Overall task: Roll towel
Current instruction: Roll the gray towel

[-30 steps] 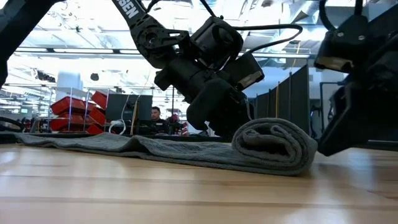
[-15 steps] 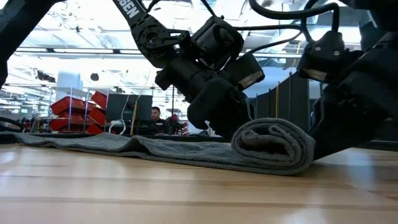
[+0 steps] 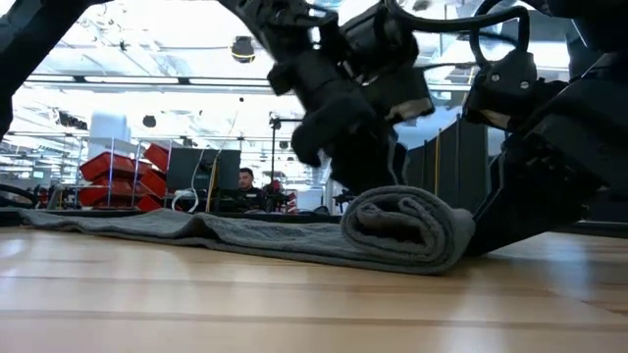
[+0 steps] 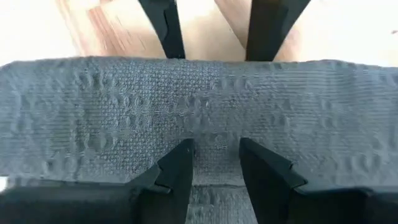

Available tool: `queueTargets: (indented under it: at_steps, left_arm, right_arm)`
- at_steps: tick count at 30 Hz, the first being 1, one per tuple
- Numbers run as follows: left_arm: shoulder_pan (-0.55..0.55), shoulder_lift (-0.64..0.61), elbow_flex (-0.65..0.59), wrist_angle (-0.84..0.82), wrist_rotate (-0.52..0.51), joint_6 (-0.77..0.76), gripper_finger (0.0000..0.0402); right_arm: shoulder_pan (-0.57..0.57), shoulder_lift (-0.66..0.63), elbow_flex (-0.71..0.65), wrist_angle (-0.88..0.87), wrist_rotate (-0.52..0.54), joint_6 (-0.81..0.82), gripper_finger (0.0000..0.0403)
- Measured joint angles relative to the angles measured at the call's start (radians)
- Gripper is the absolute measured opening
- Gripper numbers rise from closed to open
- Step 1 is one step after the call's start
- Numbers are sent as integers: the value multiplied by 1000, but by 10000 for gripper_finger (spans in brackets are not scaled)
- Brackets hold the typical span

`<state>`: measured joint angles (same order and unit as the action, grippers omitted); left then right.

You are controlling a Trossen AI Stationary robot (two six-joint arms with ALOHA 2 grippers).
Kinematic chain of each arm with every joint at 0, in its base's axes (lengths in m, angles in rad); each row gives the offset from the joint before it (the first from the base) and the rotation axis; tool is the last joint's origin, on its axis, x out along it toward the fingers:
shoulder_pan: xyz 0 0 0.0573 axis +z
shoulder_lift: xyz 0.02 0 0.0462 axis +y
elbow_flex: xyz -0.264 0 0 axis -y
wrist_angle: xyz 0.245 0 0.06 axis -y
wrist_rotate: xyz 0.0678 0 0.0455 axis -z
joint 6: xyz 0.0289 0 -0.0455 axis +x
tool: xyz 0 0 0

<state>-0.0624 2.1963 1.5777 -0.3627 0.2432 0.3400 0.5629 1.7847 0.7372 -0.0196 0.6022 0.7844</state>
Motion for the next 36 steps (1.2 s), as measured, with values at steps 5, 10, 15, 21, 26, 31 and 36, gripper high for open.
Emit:
queueTargets:
  at_steps: [5,10,15,21,26,31,36]
  left_arm:
    - [-1,0,91,-116,-5,26,118]
    - [-3,0,189,-448,-164,21,118]
    - [-14,-2,252,-754,-300,-48,118]
    - [-60,-4,267,-929,-362,-110,118]
    - [-101,-51,267,-1033,-421,-160,118]
    - [-127,-173,267,-1084,-496,-253,118]
    - [-147,-338,264,-1105,-514,-378,118]
  right_arm:
    - [0,0,0,0,1,0,185]
    - [-11,0,0,6,-7,5,185]
    - [-38,2,21,0,-17,-58,185]
    - [-83,5,78,-33,-24,-123,185]
    - [-111,4,118,-58,-30,-165,185]
    - [-134,2,141,-59,-31,-206,185]
    - [-158,2,143,-63,-59,-219,185]
